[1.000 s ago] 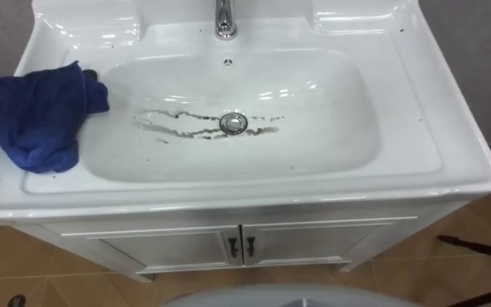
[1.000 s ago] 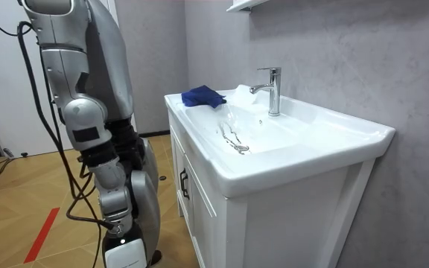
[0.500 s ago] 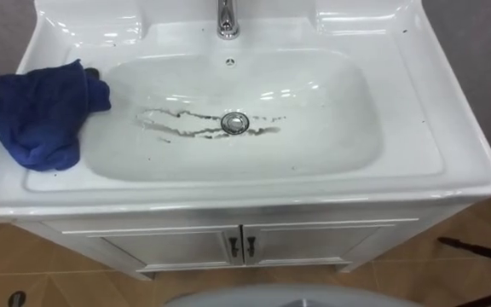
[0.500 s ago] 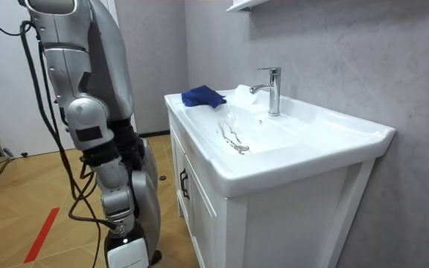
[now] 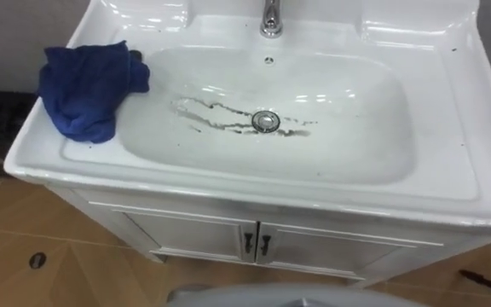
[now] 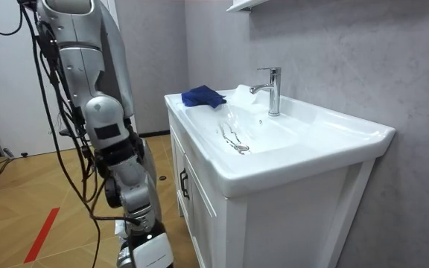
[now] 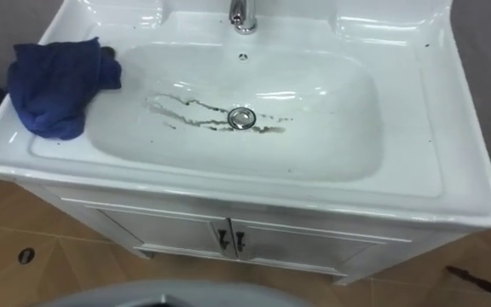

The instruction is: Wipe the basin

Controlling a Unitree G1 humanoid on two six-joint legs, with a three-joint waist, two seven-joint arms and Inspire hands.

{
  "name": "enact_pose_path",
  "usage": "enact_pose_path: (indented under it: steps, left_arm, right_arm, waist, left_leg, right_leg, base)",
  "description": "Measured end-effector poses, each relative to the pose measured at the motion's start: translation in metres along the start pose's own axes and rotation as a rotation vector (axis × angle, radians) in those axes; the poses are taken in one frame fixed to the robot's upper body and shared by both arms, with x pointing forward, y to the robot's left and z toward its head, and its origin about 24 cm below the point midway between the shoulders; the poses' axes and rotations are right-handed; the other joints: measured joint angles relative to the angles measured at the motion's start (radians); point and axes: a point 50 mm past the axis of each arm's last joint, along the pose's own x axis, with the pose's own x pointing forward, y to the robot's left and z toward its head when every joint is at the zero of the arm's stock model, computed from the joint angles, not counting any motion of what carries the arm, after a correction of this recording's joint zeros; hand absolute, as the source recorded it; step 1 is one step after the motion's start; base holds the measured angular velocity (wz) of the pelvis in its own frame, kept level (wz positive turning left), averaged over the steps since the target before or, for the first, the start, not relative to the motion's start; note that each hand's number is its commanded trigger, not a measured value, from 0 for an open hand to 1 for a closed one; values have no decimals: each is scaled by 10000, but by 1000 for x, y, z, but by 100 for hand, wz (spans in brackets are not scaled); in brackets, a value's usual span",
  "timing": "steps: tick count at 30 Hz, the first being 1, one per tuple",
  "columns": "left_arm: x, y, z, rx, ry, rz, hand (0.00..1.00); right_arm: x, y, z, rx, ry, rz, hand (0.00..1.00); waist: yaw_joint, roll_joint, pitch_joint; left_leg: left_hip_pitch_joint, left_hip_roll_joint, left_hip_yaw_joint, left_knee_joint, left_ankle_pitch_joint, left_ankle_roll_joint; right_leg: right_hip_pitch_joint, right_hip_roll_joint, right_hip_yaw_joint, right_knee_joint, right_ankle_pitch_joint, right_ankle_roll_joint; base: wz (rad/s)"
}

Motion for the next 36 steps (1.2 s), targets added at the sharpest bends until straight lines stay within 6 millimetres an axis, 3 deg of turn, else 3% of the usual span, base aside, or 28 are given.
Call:
enact_pose_path:
  steps: [4, 7, 13, 18, 20, 23, 26, 31, 33, 35, 36]
  left_arm:
    - [3, 13, 33, -2087, -513, 1201, 0]
    - [3, 29, 61, -3563, -1170, 2018, 0]
    - [-12, 43, 113, -5685, -2758, 2948, 0]
    - [-28, 60, 162, -7118, -4135, 3384, 0]
    - [-41, 64, 190, -7602, -5256, 3316, 0]
    - [-58, 68, 212, -8005, -6384, 3139, 0]
    - [-81, 68, 231, -8893, -7174, 2568, 0]
    - [-109, 71, 251, -9390, -8746, 2516, 0]
    - [-126, 76, 259, -9706, -9731, 2398, 0]
    - [-146, 81, 267, -9686, -11220, 2514, 0]
    - [-149, 81, 268, -9600, -11498, 2541, 0]
  right_arm:
    - [0, -5, 4, 232, -242, -331, 0]
    - [-1, -15, 10, 439, -661, -618, 0]
    - [-3, -25, 19, 456, -1150, -1020, 0]
    - [-4, -25, 19, 697, -1337, -998, 0]
    - [-4, -26, 17, 621, -1300, -1026, 0]
    - [-4, -27, 16, 635, -1384, -1052, 0]
    - [-4, -27, 16, 702, -1444, -1044, 0]
    - [-4, -27, 19, 681, -1810, -1018, 0]
    - [-4, -27, 18, 715, -1821, -1020, 0]
    - [-5, -27, 17, 718, -1862, -1025, 0]
    - [-5, -27, 17, 726, -1862, -1023, 0]
  waist:
    - [209, 124, -42]
    - [417, 361, -148]
    - [410, 841, -107]
    - [575, 1011, -212]
    - [611, 1077, -167]
    - [597, 1107, -155]
    - [537, 1170, -172]
    - [291, 1137, -98]
    - [164, 1102, -36]
    - [15, 1069, 115]
    - [-9, 1070, 119]
  left_leg:
    - [-124, -91, -424, 13, -10, 20]
    - [-248, -90, -423, 16, -20, 37]
    - [-318, -150, -578, 23, 0, 66]
    - [-318, -136, -483, 22, 4, 68]
    - [-321, -147, -474, 3, 4, 68]
    - [-340, -168, -458, 2, 4, 68]
    - [-432, -169, -466, 5, 4, 68]
    - [-432, -166, -489, 6, 4, 69]
    - [-438, -164, -518, 6, 4, 68]
    - [-434, -158, -466, 6, 4, 68]
    - [-434, -156, -443, 5, 4, 68]
  right_leg:
    - [-33, -43, -196, 9, -34, 19]
    - [-160, -40, -206, 17, -32, 21]
    - [-192, -89, -328, 7, -41, 34]
    - [-299, -54, -64, 29, -59, 31]
    - [-321, -57, -58, 37, -58, 32]
    - [-349, -48, -28, 27, -55, 39]
    - [-425, -27, -38, 26, -50, 52]
    - [-423, -30, -28, 27, -49, 53]
    - [-423, -24, -33, 5, -49, 53]
    - [-434, -16, 15, -1, -48, 53]
    - [-438, -10, 31, -1, -48, 53]
  base:
    - [17]
    - [0]
    - [5]
    - [-15]
    - [0]
    - [-3]
    - [2]
    - [1]
    - [0]
    - [-4]
    - [-8]
